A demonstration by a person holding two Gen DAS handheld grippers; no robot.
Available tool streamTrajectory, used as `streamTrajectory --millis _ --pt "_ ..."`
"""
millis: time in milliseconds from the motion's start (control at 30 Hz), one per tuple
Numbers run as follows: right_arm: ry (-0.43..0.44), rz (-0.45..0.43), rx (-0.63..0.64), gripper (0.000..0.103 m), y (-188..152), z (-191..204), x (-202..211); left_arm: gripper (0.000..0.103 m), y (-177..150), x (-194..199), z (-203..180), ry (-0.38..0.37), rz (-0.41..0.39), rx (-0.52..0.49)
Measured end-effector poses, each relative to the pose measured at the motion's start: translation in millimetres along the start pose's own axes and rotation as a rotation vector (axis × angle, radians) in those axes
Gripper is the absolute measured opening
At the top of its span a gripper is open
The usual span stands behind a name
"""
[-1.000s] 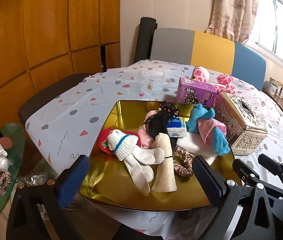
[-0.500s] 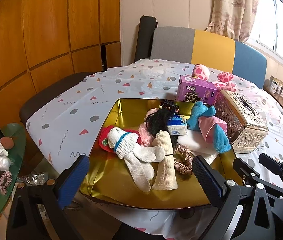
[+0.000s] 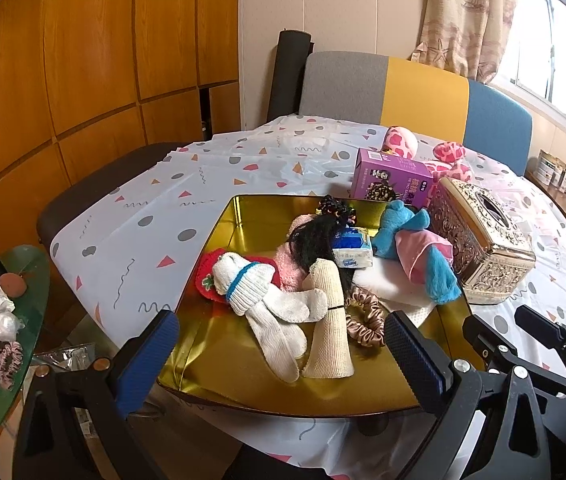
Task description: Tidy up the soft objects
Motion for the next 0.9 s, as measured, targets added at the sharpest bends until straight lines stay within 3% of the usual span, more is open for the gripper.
streamTrajectory --millis 900 --pt "0.001 0.003 0.009 0.066 -0.7 2.7 -1.6 0.103 -1.9 -2.2 0.1 -0.007 0.011 0.004"
Point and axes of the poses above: each gripper's, at about its wrist camera, not at the fingertips, and x roughly against the way its jaws point, z to its left, y to its top, the point moved 8 cm from there along -x, roughly the way its jaws point, and after that the axes turned 5 degrees about -x, right-handed, at the moved point
